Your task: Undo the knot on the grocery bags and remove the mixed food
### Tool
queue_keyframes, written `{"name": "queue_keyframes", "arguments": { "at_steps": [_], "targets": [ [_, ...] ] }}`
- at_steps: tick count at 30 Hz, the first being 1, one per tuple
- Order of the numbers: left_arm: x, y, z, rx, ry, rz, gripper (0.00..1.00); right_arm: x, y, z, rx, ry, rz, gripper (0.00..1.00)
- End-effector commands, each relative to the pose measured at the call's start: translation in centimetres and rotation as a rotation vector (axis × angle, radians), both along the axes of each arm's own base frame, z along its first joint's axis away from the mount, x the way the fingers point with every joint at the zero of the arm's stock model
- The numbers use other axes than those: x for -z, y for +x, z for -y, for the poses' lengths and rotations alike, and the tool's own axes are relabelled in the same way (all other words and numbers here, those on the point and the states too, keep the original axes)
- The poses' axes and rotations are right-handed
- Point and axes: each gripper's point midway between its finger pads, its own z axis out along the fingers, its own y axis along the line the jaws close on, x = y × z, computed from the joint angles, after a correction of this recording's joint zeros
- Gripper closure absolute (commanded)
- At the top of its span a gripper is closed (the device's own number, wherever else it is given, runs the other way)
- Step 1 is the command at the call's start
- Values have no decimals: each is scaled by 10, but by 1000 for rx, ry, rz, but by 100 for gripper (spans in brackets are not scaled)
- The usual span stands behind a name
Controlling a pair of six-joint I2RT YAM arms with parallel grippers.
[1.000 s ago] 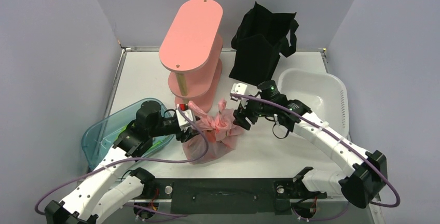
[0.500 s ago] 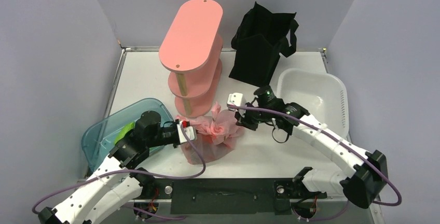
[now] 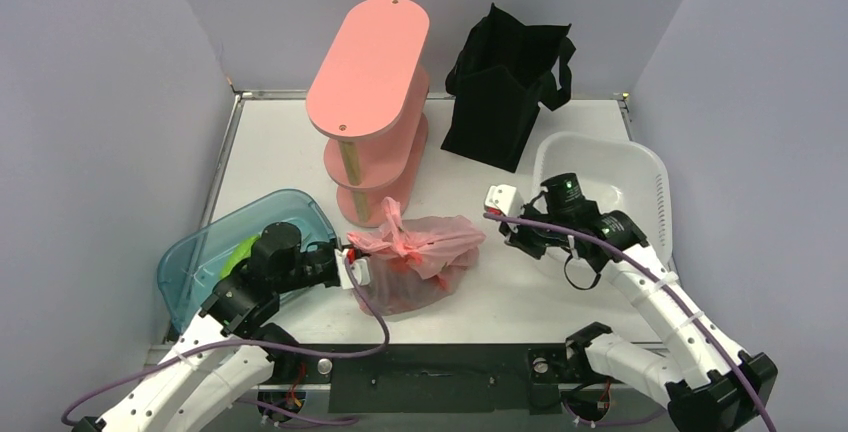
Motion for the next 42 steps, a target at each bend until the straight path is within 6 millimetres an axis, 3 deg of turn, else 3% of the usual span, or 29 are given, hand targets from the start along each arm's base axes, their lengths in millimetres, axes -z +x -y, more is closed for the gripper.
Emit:
{"name": "queue_keyframes", "arguments": {
  "at_steps": [1,3,5,7,8,9,12,14,18,22,24,30,32,34,35,37,42],
  "targets": [
    [-23,27,-1,-105,-46,67,100,7,-14,37,29,-88,-3,100],
    [-42,40,1,-149,-102,102,100,11,-21,49,38,-105,0,100],
    [-48,42,2,-143,-115,102,100,15,-27,54,48,-109,-12,100],
    [-44,29,8,-47,-91,96,100,10,-29,49,51,-72,-16,100],
    [-41,24,10,-8,-81,100,100,-3,-24,40,50,-19,8,99],
    [-37,13,15,44,-78,78,100,-9,-21,32,81,25,-13,92],
    [-25,-1,22,129,-29,102,100,-53,7,1,126,165,52,43],
    [-19,-2,25,150,4,141,100,-70,13,-26,103,225,55,27],
    [-19,-6,34,211,35,200,100,-85,25,-70,70,300,48,19],
    [-21,-4,40,234,60,252,100,-78,21,-109,-3,330,-24,18],
    [-23,-4,42,243,68,273,100,-62,12,-122,-55,295,-44,18],
    [-20,-3,42,246,91,292,100,5,-1,-127,-150,132,-110,17],
    [-14,-2,40,240,111,283,100,21,-3,-120,-171,71,-111,26],
    [-9,-1,36,221,124,278,100,28,-1,-111,-168,24,-106,53],
    [-7,-1,34,211,125,273,100,26,4,-106,-148,16,-99,73],
    [-4,5,27,151,133,266,100,21,12,-94,-102,4,-97,98],
    [-7,16,14,61,128,287,100,-15,44,-54,99,83,-51,100]
  ]
}}
